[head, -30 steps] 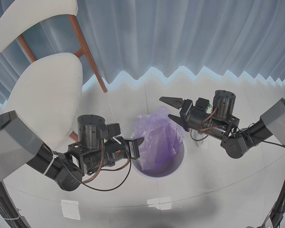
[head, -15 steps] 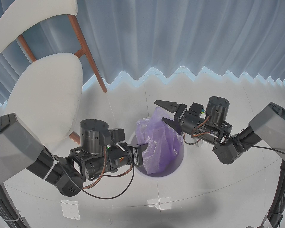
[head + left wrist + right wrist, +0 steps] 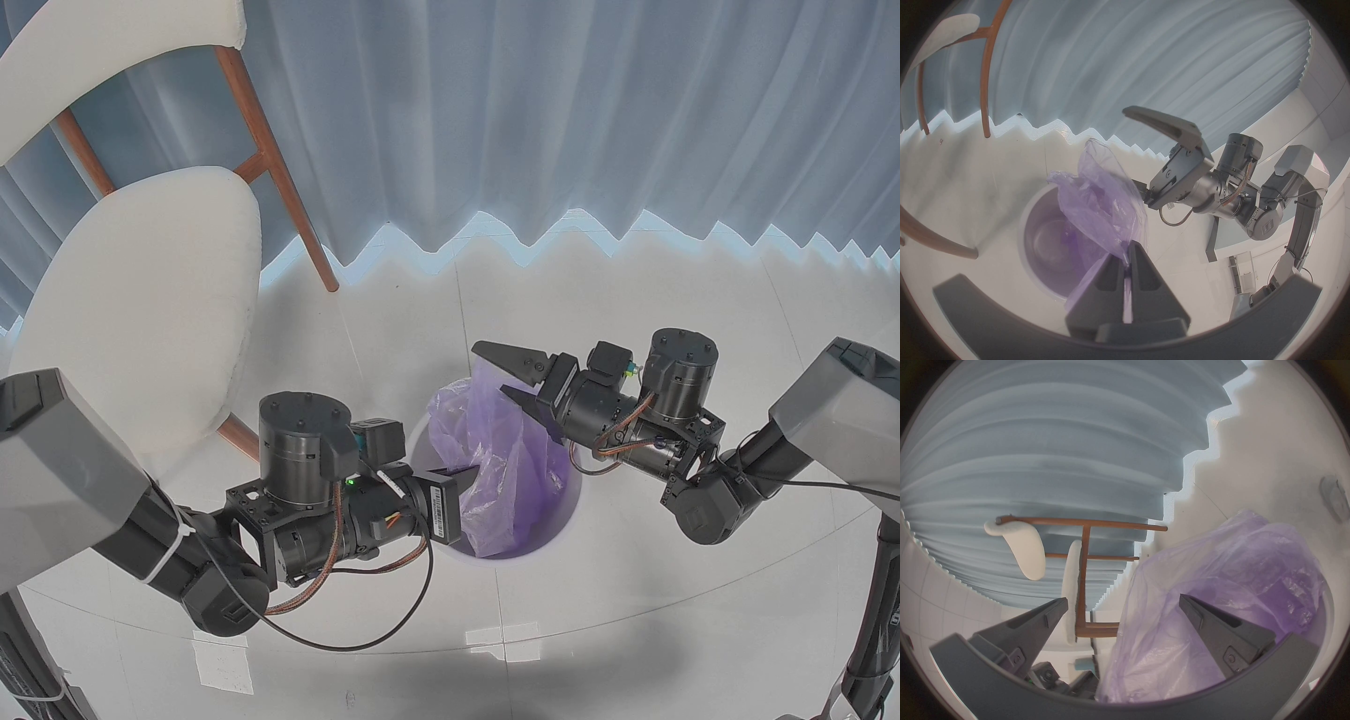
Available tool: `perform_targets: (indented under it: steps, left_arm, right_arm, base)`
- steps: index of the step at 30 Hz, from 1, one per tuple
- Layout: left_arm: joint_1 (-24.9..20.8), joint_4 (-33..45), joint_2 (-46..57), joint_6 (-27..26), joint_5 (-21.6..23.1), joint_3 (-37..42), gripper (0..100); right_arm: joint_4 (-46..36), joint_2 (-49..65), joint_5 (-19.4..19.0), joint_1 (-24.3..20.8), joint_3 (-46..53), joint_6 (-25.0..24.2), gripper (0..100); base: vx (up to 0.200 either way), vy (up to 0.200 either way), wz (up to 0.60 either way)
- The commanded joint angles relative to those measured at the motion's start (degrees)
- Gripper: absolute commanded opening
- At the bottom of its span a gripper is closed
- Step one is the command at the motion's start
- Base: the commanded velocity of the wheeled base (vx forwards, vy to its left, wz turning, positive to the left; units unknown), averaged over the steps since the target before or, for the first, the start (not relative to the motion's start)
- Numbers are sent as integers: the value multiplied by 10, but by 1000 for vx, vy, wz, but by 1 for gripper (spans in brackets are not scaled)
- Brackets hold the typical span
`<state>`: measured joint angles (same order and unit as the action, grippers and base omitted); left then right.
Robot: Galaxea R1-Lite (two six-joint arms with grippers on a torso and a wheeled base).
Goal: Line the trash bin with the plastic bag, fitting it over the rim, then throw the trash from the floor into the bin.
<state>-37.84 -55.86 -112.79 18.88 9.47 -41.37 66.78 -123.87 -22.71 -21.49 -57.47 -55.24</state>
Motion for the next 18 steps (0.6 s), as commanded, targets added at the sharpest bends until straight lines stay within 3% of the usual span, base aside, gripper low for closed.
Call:
perform_targets:
  steps: [1, 6, 10, 11, 18]
  left_arm:
    - [-3, 0, -5, 0, 0, 2, 0]
    - [-4, -1, -9, 0, 0, 2, 0]
    - [-4, 0, -9, 0, 0, 2, 0]
    - [-4, -1, -9, 0, 0, 2, 0]
    - [-4, 0, -9, 0, 0, 2, 0]
  right_arm:
    - [4, -9, -1, -14, 22, 36, 100]
    - [27, -31, 2, -22, 38, 119, 100]
    - [56, -41, 6, -22, 40, 137, 100]
    - [63, -42, 9, -22, 43, 138, 0]
    - [65, -40, 14, -22, 44, 138, 0]
  base:
    - [0, 0, 0]
    - [0, 0, 0]
    - [0, 0, 0]
    - [0, 0, 0]
    - [0, 0, 0]
